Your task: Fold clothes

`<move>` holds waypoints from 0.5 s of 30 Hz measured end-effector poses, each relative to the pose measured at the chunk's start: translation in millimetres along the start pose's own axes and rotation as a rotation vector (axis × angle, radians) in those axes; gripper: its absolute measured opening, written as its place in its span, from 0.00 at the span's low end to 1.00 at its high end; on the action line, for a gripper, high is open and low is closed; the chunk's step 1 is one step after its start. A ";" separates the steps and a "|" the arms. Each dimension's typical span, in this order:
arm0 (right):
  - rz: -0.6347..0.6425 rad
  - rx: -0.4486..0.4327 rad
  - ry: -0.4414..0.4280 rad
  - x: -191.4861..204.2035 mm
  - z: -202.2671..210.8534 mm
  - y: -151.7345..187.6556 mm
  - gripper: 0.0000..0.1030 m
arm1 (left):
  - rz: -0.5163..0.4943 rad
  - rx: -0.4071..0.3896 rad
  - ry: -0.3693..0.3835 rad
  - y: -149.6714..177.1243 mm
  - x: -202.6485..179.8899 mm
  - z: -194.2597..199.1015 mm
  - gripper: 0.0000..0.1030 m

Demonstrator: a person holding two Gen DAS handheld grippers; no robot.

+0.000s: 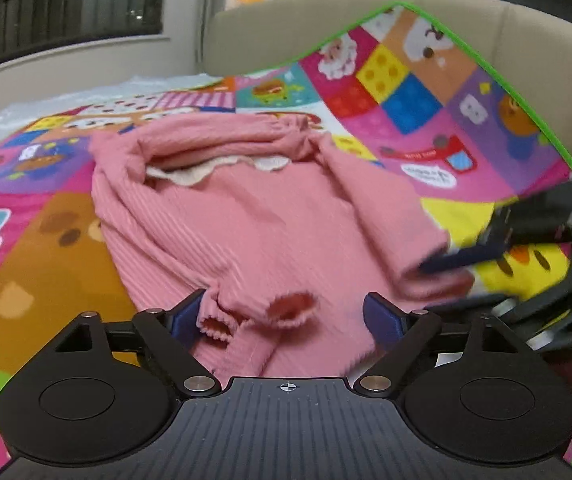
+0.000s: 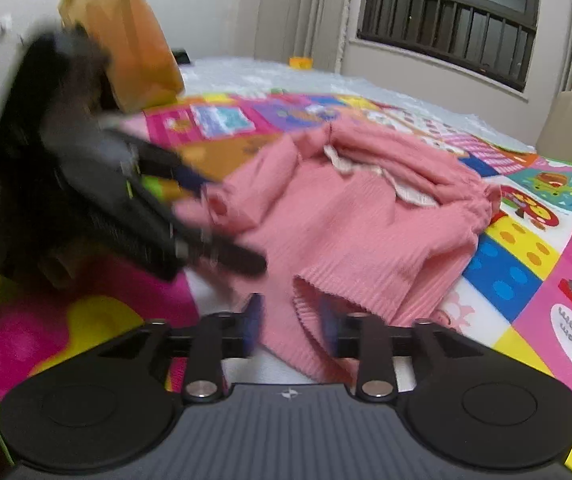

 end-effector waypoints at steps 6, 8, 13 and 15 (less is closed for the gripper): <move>-0.137 -0.124 0.083 -32.6 15.7 -22.3 0.50 | 0.019 -0.012 0.025 6.5 1.4 5.5 0.86; -0.195 -0.143 0.138 -46.7 8.8 -23.4 0.50 | 0.019 -0.014 0.031 6.5 -0.7 6.6 0.87; -0.235 -0.121 0.170 -54.5 -25.4 -13.5 0.40 | 0.004 -0.014 0.049 8.5 -6.7 11.8 0.88; -0.174 -0.134 0.157 -39.9 -30.9 -15.0 0.39 | -0.010 -0.012 0.059 10.4 -9.4 15.0 0.89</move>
Point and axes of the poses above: each gripper's, at about its wrist camera, not at the fingertips, and z roughly against the way its jaws point, x to its left, y to its underside, the point moved 6 cm from there along -z, roughly the way its jaws point, and after that the axes turned 10 degrees about -z, right-handed, at the moved point
